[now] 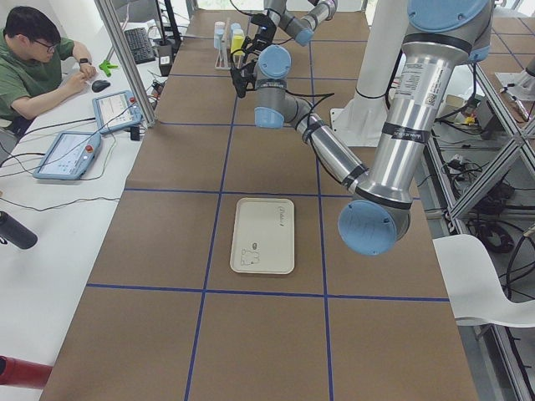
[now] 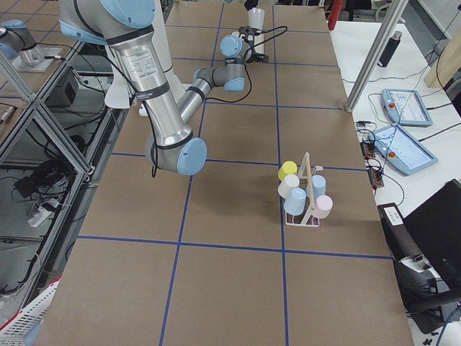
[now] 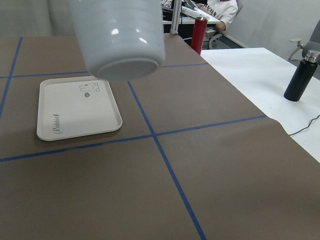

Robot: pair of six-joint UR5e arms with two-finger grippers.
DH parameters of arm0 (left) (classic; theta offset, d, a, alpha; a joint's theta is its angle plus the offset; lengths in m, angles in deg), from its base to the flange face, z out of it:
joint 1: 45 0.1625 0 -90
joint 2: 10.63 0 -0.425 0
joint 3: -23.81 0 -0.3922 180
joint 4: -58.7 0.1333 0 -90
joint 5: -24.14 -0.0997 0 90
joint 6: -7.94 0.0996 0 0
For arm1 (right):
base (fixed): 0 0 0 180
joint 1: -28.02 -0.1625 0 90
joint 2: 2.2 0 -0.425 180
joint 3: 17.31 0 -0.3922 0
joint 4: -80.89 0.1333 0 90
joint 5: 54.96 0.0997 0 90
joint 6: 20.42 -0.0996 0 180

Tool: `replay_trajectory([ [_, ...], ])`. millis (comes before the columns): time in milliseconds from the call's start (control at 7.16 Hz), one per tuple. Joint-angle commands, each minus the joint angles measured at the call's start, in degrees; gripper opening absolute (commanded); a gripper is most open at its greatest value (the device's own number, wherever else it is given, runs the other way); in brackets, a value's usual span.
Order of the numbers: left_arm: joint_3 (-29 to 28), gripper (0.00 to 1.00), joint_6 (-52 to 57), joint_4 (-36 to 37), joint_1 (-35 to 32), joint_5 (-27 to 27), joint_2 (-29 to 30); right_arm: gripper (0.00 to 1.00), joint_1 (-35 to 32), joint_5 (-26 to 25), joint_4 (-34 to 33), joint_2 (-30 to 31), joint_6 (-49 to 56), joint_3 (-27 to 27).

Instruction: Transfer IKEA cup to right arm and place on rack

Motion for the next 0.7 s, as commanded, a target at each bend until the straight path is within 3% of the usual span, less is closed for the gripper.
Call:
replay_trajectory([
  [0, -0.4, 0.0, -1.1, 0.1, 1.5, -0.3, 1.4, 1.0, 4.4, -5.9, 0.0, -2.9, 0.3, 0.1],
  [558, -1.2, 0.0, -0.7, 0.1, 2.3, -0.3, 1.5, 1.0, 4.6, -6.0, 0.1, -3.8, 1.5, 0.8],
])
